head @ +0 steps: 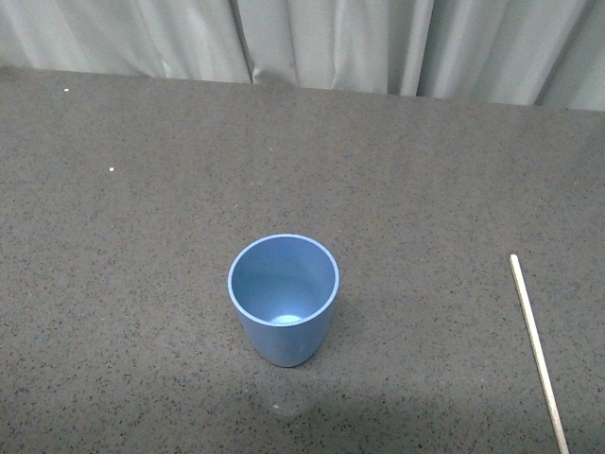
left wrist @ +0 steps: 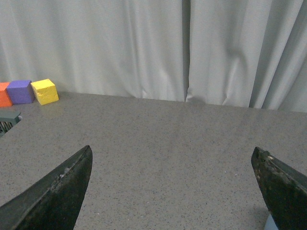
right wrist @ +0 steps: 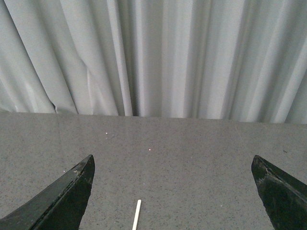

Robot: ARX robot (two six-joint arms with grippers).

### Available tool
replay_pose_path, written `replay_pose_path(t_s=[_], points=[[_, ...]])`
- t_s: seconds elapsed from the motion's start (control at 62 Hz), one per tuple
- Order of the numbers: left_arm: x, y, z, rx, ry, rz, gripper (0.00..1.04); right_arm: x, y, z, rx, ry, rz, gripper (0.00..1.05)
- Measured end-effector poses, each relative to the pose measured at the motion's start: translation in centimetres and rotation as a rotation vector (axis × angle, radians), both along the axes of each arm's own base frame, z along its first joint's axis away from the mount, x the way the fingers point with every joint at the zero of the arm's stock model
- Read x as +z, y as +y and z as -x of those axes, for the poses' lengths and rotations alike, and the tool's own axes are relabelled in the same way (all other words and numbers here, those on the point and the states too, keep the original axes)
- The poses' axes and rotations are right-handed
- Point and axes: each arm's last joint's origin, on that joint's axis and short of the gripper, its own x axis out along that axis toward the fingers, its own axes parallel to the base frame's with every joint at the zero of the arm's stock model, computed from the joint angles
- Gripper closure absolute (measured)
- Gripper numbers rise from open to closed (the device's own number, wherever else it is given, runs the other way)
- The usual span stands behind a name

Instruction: Transfer chopsticks to blue cup

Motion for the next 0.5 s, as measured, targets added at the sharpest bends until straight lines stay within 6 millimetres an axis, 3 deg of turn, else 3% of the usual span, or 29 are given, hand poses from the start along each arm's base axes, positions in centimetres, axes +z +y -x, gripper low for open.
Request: replay_pose_path(t_s=[0.5], points=[[0.00,0.00,0.00,0.000,0.000,0.000,0.07,0.00,0.00,0.00,0.000,0.000,0.000,0.09]])
